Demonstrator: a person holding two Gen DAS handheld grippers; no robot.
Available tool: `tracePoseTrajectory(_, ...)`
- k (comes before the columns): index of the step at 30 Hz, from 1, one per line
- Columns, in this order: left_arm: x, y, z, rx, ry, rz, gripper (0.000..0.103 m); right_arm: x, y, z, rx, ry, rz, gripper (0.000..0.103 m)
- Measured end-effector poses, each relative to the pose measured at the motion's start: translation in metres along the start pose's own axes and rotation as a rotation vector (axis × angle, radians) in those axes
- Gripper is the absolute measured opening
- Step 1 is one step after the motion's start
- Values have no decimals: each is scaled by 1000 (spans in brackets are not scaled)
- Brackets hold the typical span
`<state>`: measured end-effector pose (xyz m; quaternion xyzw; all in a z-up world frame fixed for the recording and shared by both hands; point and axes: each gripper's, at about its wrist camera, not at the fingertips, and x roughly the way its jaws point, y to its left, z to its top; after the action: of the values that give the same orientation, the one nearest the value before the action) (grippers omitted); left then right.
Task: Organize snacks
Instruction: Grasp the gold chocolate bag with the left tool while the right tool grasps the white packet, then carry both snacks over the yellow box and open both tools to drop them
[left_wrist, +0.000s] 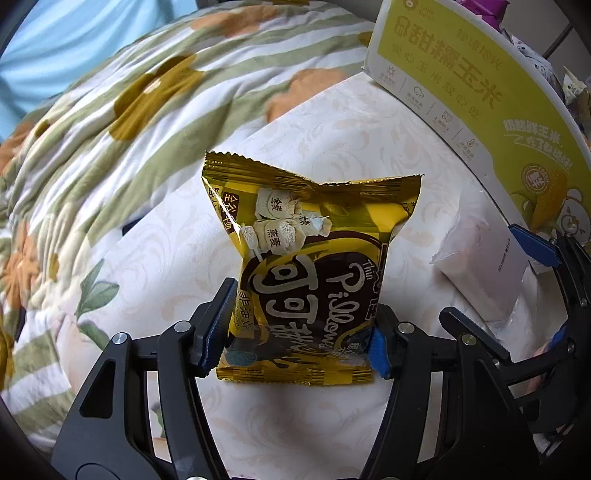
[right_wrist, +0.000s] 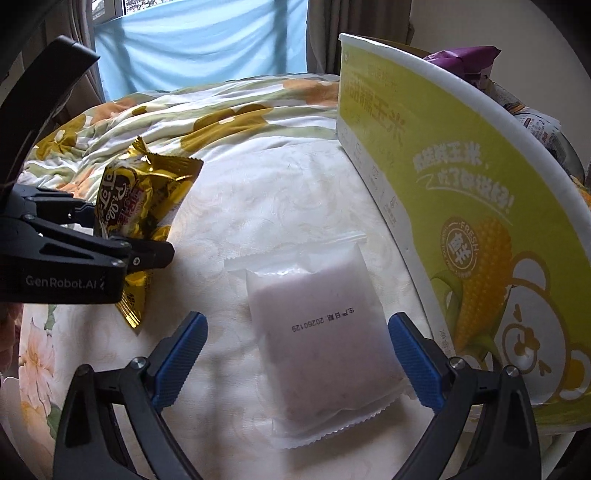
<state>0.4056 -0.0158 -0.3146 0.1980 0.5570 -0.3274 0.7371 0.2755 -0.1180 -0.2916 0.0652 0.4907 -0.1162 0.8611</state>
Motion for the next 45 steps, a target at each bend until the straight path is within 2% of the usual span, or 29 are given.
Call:
tracePoseTrajectory(2,-2,0,-6,-15,8,1,58,-1,-1,1,1,0,30,97)
tracePoseTrajectory(4,-4,0,-11,-33,16,12,58,-1,0,2,-7,-1,55,90)
tracePoseTrajectory(7,-7,2,-19,-64,31,17,58,-1,5,4,-51,8,103,87)
tracePoseTrajectory(9,-9,2,-25,-83,39,21,58,-3,11,2,-118,12,126,84)
tracePoseTrajectory(14,-12,0,-34,-108,54,27,58,1,20,5,-336,22,120,84)
tracePoseTrajectory(17,-13,-3,-37,-115,58,32,58,8,16,9,-389,50,137,84)
tracePoseTrajectory(18,-14,-4,-38,-118,59,34,58,12,13,10,-387,64,148,83)
tracePoseTrajectory(20,-14,-5,-40,-128,60,31,58,19,7,12,-362,105,198,72)
tracePoseTrajectory(22,-14,-6,-41,-133,55,30,58,26,5,13,-362,126,205,66)
tracePoseTrajectory(26,-17,-3,-44,-156,41,26,55,26,4,11,-366,118,211,61)
tracePoseTrajectory(35,-38,6,-60,-219,7,13,52,6,4,12,-294,78,218,58)
tracePoseTrajectory(40,-76,1,-59,-239,-48,11,52,-31,6,24,-235,25,249,58)
tracePoseTrajectory(45,-132,-18,-38,-234,-132,11,52,-83,-3,42,-185,-35,275,58)
